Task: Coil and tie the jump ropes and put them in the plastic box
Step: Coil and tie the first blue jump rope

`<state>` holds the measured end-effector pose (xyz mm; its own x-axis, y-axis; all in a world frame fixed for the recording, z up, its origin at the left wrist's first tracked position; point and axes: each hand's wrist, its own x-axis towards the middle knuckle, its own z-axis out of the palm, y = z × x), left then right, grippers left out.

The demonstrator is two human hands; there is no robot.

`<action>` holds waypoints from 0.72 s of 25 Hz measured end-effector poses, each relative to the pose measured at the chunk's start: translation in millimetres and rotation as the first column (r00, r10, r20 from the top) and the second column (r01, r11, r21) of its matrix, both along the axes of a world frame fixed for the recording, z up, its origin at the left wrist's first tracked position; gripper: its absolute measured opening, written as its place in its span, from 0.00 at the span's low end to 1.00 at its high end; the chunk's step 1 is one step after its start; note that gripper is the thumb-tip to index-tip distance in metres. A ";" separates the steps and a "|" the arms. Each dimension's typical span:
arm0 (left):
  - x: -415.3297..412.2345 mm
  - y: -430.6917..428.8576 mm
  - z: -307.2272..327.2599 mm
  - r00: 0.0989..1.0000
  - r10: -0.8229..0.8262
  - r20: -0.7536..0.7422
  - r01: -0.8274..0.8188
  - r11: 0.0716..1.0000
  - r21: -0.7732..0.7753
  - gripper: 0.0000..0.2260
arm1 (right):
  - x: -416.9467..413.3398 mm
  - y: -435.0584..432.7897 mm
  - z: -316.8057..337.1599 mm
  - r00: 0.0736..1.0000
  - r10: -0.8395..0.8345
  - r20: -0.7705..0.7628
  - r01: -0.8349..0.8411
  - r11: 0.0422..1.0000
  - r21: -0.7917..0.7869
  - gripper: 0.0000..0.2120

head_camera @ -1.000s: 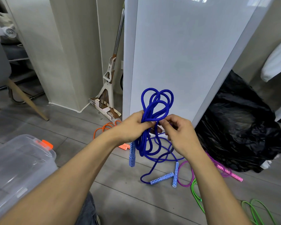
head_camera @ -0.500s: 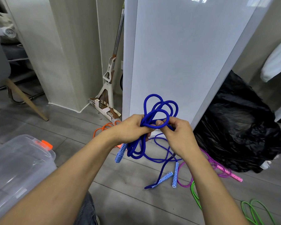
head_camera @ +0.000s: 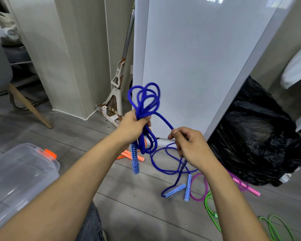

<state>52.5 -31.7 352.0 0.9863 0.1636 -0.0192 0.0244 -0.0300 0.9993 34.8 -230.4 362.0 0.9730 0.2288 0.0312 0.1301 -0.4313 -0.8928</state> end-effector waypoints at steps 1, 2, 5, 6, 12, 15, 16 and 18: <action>2.8 2.5 -0.6 0.995 0.100 -0.012 -0.100 0.994 -0.044 0.05 | -0.2 -0.7 -0.6 1.000 0.006 -0.008 -0.006 1.000 -0.015 0.14; 6.2 6.0 -3.0 0.980 0.197 -0.031 -0.199 0.977 -0.077 0.06 | -1.0 -1.6 -0.8 1.000 0.012 -0.018 -0.013 0.999 -0.041 0.15; 14.2 19.6 -7.7 0.896 0.435 -0.091 -0.444 0.873 -0.203 0.05 | 0.9 -4.2 -4.7 0.998 0.021 -0.066 -0.030 0.990 -0.139 0.13; 16.0 24.2 -9.0 0.867 0.487 -0.106 -0.497 0.834 -0.239 0.05 | 2.0 -5.7 -6.2 0.996 0.018 -0.091 -0.032 0.986 -0.164 0.13; 16.9 23.8 -9.7 0.865 0.459 -0.205 -0.501 0.813 -0.297 0.05 | 7.5 -11.2 -9.5 0.983 -0.181 0.044 0.185 0.976 -0.118 0.12; 4.9 6.5 -1.7 0.947 0.229 -0.227 -0.295 0.900 -0.321 0.04 | 7.4 -9.3 -8.9 0.956 -0.245 0.164 0.257 0.965 -0.056 0.12; -0.5 0.1 1.2 0.963 0.152 -0.224 -0.220 0.922 -0.317 0.04 | 7.3 -6.5 -9.1 0.959 -0.228 0.169 0.242 0.968 -0.069 0.13; -9.8 -12.3 5.0 0.975 0.027 -0.218 -0.090 0.954 -0.285 0.05 | 6.5 0.9 -9.8 0.976 -0.160 0.146 0.180 0.974 -0.135 0.16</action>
